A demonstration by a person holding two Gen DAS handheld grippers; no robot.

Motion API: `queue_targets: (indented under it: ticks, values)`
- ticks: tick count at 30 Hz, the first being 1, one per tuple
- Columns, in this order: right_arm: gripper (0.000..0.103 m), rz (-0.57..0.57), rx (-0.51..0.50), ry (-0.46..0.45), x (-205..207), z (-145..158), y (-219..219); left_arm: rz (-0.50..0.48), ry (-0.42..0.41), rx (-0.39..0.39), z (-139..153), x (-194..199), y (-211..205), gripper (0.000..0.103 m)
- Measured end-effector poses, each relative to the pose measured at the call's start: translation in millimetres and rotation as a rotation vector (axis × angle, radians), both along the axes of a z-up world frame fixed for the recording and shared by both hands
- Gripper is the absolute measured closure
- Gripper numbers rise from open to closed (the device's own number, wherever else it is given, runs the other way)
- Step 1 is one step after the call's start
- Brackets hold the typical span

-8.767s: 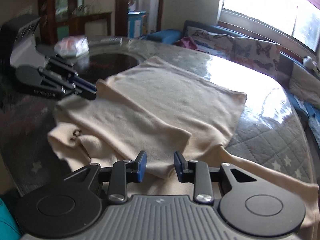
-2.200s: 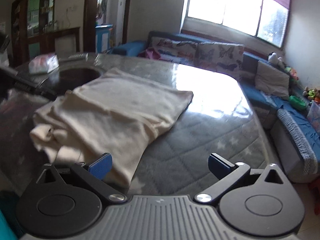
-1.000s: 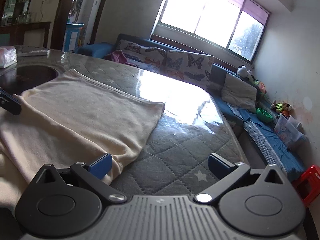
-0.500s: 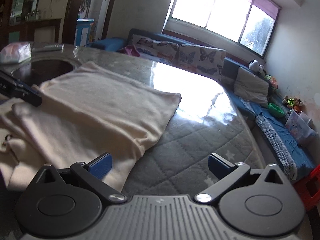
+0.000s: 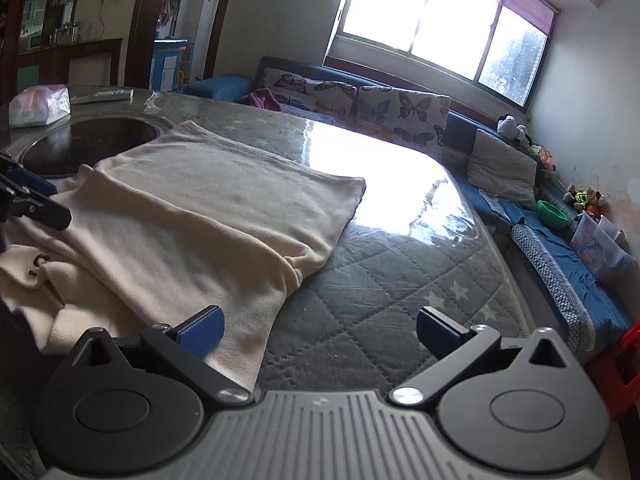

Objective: Fold clothes

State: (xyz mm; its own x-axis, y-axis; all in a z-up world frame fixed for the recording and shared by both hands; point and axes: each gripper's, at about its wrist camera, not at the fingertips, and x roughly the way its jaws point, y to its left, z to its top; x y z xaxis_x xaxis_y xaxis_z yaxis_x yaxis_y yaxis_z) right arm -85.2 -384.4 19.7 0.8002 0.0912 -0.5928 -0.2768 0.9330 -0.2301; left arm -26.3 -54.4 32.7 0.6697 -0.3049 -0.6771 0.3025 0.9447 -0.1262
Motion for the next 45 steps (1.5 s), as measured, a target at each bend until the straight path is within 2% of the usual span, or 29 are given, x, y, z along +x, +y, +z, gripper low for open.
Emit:
queue_targets:
  ticks: [6,15,26,30,36,45]
  values:
    - [0.000,-0.015,0.010,0.028,-2,-6,-1,0.020,-0.001,-0.006,-2,-10,-3,0.028]
    - [0.000,0.021,0.049,-0.005,2,8,11,0.034,-0.034,0.010,6,-14,-10,0.020]
    - [0.000,0.176,0.008,0.024,10,-5,58,0.020,-0.009,0.048,-3,-10,-20,0.019]
    - [0.000,0.191,-0.010,0.011,7,-4,61,0.017,-0.011,0.050,-2,-11,-20,0.018]
    - [0.000,0.205,0.027,-0.006,12,3,65,0.035,-0.034,0.037,5,-6,-20,0.015]
    - [0.000,0.226,0.012,0.009,11,-3,71,0.021,-0.011,0.060,-4,-5,-26,0.014]
